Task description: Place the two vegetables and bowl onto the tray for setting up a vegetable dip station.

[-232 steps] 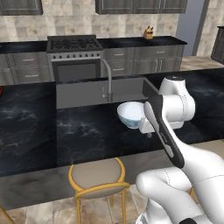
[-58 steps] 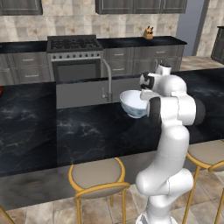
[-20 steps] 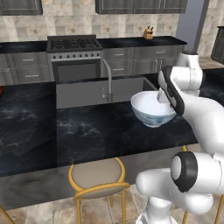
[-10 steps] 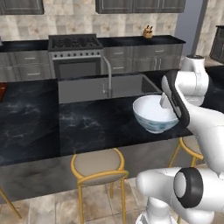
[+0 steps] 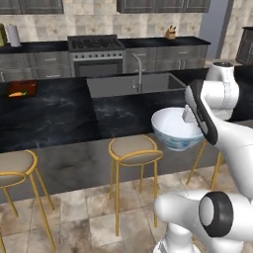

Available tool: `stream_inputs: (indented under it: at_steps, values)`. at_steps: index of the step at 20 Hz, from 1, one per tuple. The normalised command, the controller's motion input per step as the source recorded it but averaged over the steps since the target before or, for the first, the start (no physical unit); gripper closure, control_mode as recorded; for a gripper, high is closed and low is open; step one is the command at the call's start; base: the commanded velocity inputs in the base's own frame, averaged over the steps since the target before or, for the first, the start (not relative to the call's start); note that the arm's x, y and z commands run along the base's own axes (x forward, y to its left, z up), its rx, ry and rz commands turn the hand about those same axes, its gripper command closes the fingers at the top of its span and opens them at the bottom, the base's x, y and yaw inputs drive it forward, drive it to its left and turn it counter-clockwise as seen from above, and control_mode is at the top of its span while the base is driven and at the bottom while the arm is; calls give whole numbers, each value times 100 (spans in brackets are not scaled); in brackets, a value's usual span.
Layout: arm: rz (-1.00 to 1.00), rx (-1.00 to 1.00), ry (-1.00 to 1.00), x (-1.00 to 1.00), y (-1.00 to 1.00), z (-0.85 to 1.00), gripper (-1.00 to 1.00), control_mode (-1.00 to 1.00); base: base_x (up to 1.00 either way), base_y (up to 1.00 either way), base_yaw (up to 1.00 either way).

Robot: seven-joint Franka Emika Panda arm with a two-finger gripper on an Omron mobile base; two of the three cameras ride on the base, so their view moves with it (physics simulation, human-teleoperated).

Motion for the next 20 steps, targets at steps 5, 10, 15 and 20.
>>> stream_inputs:
  at_steps: [5,10,15,20]
  values:
    - [0,0,0,0,0,0,100,100,-31,100,0]
    - [0,0,0,0,0,0,100,100,-14,100,-2]
    - [0,0,0,0,0,0,100,100,-9,100,-3]
    - [0,0,0,0,0,0,100,100,-8,100,-2]
